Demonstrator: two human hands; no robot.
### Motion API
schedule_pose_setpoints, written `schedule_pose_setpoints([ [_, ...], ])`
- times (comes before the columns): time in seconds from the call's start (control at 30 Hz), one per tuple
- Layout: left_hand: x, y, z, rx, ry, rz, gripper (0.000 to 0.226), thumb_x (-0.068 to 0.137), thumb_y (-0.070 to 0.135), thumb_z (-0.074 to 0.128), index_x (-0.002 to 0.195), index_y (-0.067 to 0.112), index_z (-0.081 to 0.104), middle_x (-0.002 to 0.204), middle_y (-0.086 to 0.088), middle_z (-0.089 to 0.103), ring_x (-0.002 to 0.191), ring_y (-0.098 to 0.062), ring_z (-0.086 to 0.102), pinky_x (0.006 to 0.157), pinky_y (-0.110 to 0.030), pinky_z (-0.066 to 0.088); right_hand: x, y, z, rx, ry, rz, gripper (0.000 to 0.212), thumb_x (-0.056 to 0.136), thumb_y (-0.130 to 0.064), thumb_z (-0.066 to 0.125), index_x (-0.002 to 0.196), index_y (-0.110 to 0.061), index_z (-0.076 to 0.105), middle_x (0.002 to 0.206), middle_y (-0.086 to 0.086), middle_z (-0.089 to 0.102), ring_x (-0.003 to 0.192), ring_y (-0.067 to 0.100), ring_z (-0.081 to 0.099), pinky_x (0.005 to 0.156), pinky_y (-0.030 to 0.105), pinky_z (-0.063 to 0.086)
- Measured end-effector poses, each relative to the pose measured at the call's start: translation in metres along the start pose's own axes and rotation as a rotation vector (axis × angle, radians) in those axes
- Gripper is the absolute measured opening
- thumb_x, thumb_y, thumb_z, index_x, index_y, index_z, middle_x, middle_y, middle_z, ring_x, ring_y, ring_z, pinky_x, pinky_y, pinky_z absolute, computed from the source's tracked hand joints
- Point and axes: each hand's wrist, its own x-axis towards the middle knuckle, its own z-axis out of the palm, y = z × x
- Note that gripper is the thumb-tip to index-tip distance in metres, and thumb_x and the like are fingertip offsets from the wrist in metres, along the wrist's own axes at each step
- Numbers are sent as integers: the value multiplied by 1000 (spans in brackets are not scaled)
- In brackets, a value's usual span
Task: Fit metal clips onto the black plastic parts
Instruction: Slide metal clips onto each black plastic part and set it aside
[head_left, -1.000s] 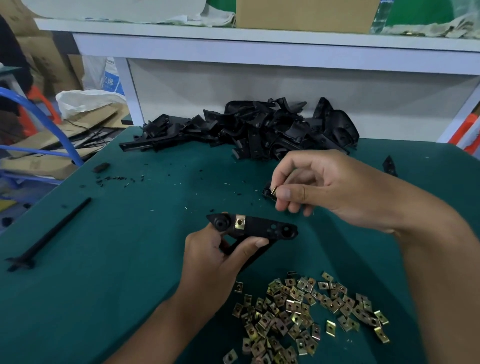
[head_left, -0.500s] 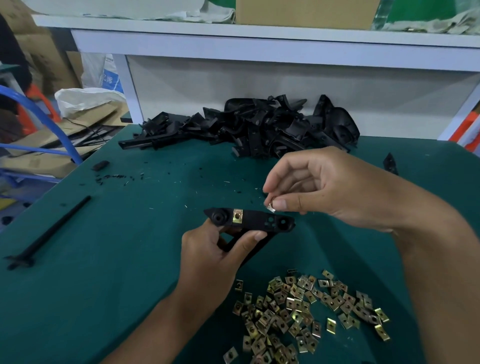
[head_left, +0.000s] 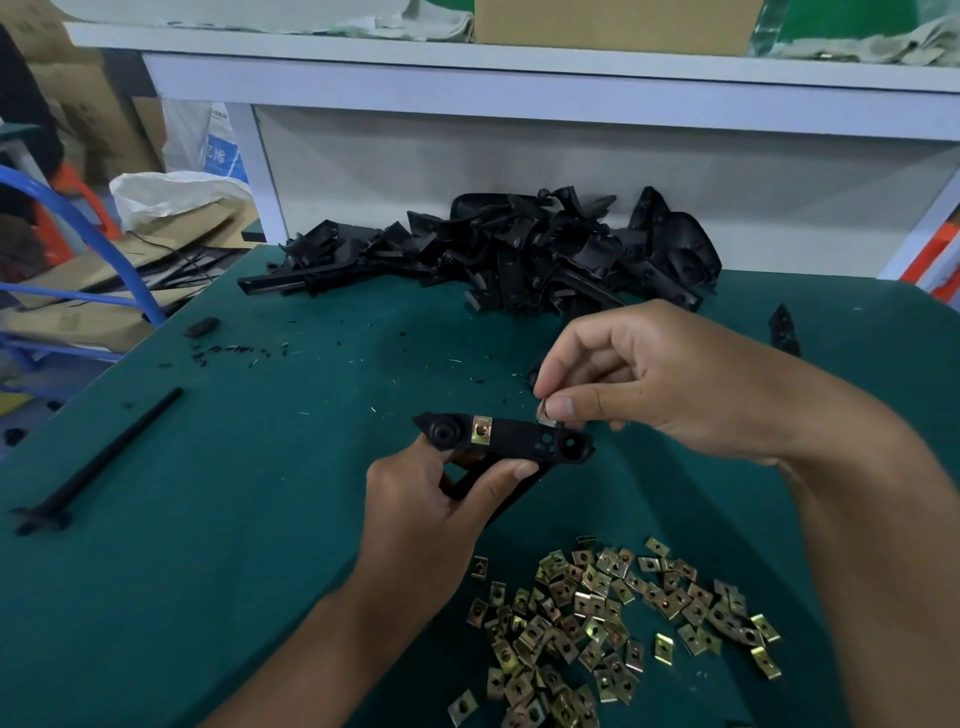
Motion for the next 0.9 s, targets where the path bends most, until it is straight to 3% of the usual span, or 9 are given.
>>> schedule_pose_setpoints([
  [0.27, 1, 0, 0, 10, -9, -3, 14, 82, 59, 66, 92, 49, 67, 87, 29, 72, 75, 6, 68, 61, -7, 46, 0, 0, 0, -8, 8, 2, 9, 88, -33, 73, 96, -28, 72, 87, -8, 77, 80, 4, 72, 66, 19, 55],
  [0.4, 1, 0, 0, 30, -5, 5, 12, 82, 59, 65, 91, 50, 66, 84, 29, 71, 68, 6, 66, 56, -3, 41, 1, -2, 0, -3, 11, 12, 9, 88, -32, 73, 96, -27, 72, 88, -7, 78, 80, 5, 72, 69, 27, 52],
  [0.57, 1, 0, 0, 26, 1, 6, 8, 82, 61, 65, 89, 57, 66, 85, 30, 71, 70, 2, 68, 55, -12, 48, -1, -3, 1, -37, 22, 6, 8, 87, -32, 76, 93, -29, 73, 87, -8, 77, 80, 7, 72, 78, 36, 57],
  [0.67, 1, 0, 0, 39, -2, -4, 11, 82, 64, 64, 93, 63, 64, 85, 32, 70, 66, 4, 66, 52, -8, 43, -2, -5, 3, -86, 34, -2, 6, 87, -31, 76, 92, -29, 73, 87, -11, 77, 84, 7, 73, 85, 33, 57],
  [0.83, 1, -1, 1, 60, 8, -24, 17, 83, 65, 61, 91, 51, 64, 84, 31, 70, 61, 5, 63, 49, -6, 39, -2, -10, 7, -189, 78, -31, 3, 88, -30, 76, 90, -29, 73, 85, -16, 75, 83, -1, 70, 80, 16, 53],
  [0.9, 1, -1, 0, 76, 12, -15, 15, 83, 65, 61, 91, 52, 63, 82, 34, 68, 58, 9, 60, 48, -3, 35, -2, -11, 9, -187, 78, -21, 3, 89, -30, 76, 90, -29, 73, 86, -17, 75, 83, -1, 70, 80, 15, 52],
])
